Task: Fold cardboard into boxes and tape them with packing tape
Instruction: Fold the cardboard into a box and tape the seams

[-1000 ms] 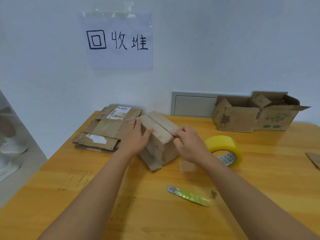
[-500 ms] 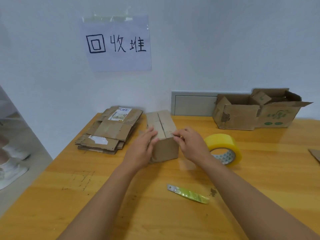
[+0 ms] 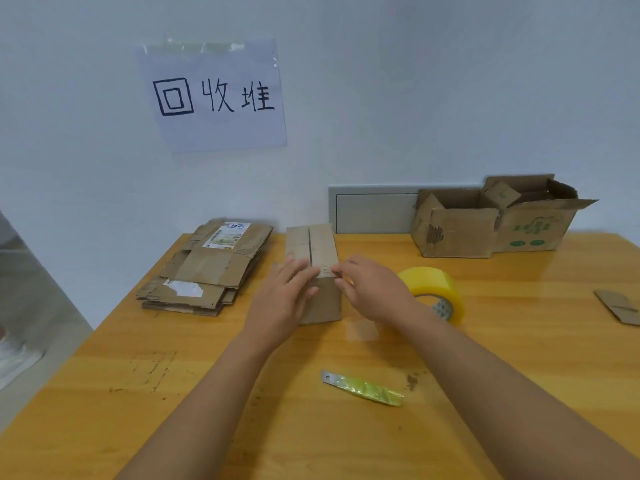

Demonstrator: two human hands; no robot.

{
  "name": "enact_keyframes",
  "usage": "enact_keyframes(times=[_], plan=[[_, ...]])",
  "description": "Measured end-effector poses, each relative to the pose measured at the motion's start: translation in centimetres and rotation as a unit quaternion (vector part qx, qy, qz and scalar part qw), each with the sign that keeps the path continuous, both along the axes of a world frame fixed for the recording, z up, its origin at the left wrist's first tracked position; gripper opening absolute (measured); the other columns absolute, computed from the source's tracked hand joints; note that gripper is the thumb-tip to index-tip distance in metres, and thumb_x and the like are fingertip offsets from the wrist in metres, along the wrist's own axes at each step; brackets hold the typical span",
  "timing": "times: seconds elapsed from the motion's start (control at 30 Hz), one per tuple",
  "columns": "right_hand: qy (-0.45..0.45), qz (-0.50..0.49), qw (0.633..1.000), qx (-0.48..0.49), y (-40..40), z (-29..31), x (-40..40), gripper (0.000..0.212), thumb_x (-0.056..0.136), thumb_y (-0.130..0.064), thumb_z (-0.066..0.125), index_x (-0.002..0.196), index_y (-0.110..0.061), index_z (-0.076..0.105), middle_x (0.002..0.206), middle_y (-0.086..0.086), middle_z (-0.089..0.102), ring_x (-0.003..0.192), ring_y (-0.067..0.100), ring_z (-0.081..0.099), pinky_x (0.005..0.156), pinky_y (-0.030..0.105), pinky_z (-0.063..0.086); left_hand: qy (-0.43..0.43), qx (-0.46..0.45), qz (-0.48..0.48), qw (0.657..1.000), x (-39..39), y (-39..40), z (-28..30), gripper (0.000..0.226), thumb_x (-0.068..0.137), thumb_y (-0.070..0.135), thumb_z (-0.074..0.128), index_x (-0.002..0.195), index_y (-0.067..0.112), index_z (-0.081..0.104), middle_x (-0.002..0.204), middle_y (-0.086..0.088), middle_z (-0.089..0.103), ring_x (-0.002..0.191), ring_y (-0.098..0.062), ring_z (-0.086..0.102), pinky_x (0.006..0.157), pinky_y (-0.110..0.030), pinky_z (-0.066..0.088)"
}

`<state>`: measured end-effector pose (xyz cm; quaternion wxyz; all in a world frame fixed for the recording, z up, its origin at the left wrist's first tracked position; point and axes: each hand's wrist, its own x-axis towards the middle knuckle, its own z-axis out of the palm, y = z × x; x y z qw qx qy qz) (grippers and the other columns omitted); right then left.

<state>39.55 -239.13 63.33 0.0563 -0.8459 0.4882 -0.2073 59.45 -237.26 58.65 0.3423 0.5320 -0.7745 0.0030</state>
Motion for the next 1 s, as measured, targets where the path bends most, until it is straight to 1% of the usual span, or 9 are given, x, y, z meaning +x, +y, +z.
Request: enact_keyframes(times=[0.13, 0.3, 0.4, 0.53, 0.6, 0.67, 0.8, 0.93, 1.0], plan=[[0.080, -0.079, 0.991, -0.080, 0.3, 0.8, -3.6, 0.045, 0.102, -0.038, 0.044, 0.143, -0.022, 0.047, 0.137, 0.002, 0.057, 0.130, 0.022, 0.047, 0.104, 0.036, 0.037, 0.010, 0.012, 0.034, 0.999, -0.1, -1.2, 0.1, 0.037, 0.097, 0.004, 0.057, 0.131, 0.018, 0.063, 0.143, 0.001, 0.055, 0.144, -0.025, 0.036, 0.113, -0.046, 0.037], [0.177, -0.205, 0.961, 0.050, -0.1, 1.0, -6.9, 0.054, 0.096, -0.062, 0.039, 0.127, -0.020, 0.056, 0.122, 0.005, 0.060, 0.112, 0.027, 0.055, 0.089, 0.041, 0.046, -0.042, 0.000, 0.082, 0.996, -0.6, -1.3, 0.1, 0.046, 0.095, 0.003, 0.057, 0.138, 0.021, 0.056, 0.150, 0.001, 0.048, 0.147, -0.025, 0.030, 0.118, -0.042, 0.027], [0.117, -0.202, 0.969, 0.083, -0.3, 1.1, -7.9, 0.050, 0.093, -0.062, 0.046, 0.115, -0.019, 0.059, 0.111, 0.003, 0.063, 0.097, 0.024, 0.056, 0.078, 0.038, 0.050, -0.073, -0.017, 0.123, 0.990, -2.3, -0.4, -0.4, 0.044, 0.100, 0.015, 0.052, 0.143, 0.016, 0.049, 0.155, -0.010, 0.040, 0.149, -0.031, 0.023, 0.120, -0.044, 0.019], [0.022, -0.184, 0.971, 0.153, -0.5, 1.6, -10.1, 0.045, 0.094, -0.052, 0.050, 0.122, -0.016, 0.057, 0.125, 0.006, 0.059, 0.105, 0.026, 0.054, 0.083, 0.039, 0.049, -0.106, -0.126, 0.042, 0.985, -5.4, 1.7, -1.3, 0.038, 0.091, 0.008, 0.061, 0.129, 0.007, 0.060, 0.132, -0.015, 0.056, 0.120, -0.033, 0.049, 0.099, -0.044, 0.047], [0.013, -0.188, 0.967, 0.172, -0.6, 1.8, -11.1, 0.044, 0.097, -0.047, 0.047, 0.124, -0.014, 0.057, 0.128, 0.007, 0.058, 0.110, 0.027, 0.054, 0.090, 0.041, 0.048, -0.109, -0.047, -0.025, 0.993, -7.3, 2.4, -1.7, 0.030, 0.093, 0.009, 0.059, 0.123, 0.010, 0.064, 0.120, -0.008, 0.061, 0.106, -0.028, 0.059, 0.083, -0.040, 0.053], [0.051, -0.203, 0.963, 0.169, -0.7, 2.1, -11.4, 0.041, 0.098, -0.043, 0.039, 0.114, -0.013, 0.061, 0.117, 0.007, 0.062, 0.103, 0.028, 0.056, 0.091, 0.044, 0.046, -0.087, 0.113, -0.024, 0.989, -8.7, 2.1, -2.0, 0.030, 0.102, 0.022, 0.051, 0.130, 0.018, 0.060, 0.122, 0.001, 0.058, 0.109, -0.021, 0.058, 0.083, -0.034, 0.050], [0.044, -0.208, 0.966, 0.148, -0.7, 1.6, -10.7, 0.037, 0.099, -0.037, 0.034, 0.080, -0.012, 0.054, 0.087, 0.008, 0.058, 0.087, 0.031, 0.057, 0.070, 0.039, 0.042, -0.046, 0.227, -0.001, 0.973, -9.7, 0.8, -2.6, 0.034, 0.104, 0.031, 0.046, 0.135, 0.020, 0.054, 0.122, 0.003, 0.055, 0.109, -0.017, 0.056, 0.088, -0.031, 0.046], [0.076, -0.238, 0.960, 0.127, -0.6, 1.0, -11.1, 0.071, 0.087, -0.075, 0.047, 0.124, -0.015, 0.058, 0.122, 0.005, 0.062, 0.114, 0.028, 0.056, 0.089, 0.042, 0.049, -0.036, 0.261, 0.018, 0.964, -9.9, 0.1, -3.2, 0.034, 0.101, 0.028, 0.051, 0.135, 0.021, 0.054, 0.119, 0.003, 0.051, 0.109, -0.016, 0.054, 0.091, -0.032, 0.045], [0.030, -0.236, 0.961, 0.143, -0.7, 0.9, -12.3, 0.070, 0.085, -0.072, 0.054, 0.123, -0.014, 0.056, 0.121, 0.005, 0.061, 0.108, 0.025, 0.057, 0.081, 0.038, 0.048, -0.033, 0.268, 0.019, 0.963, -10.0, -0.2, -3.3, 0.036, 0.101, 0.027, 0.052, 0.137, 0.022, 0.051, 0.119, 0.004, 0.049, 0.110, -0.015, 0.053, 0.090, -0.031, 0.045]])
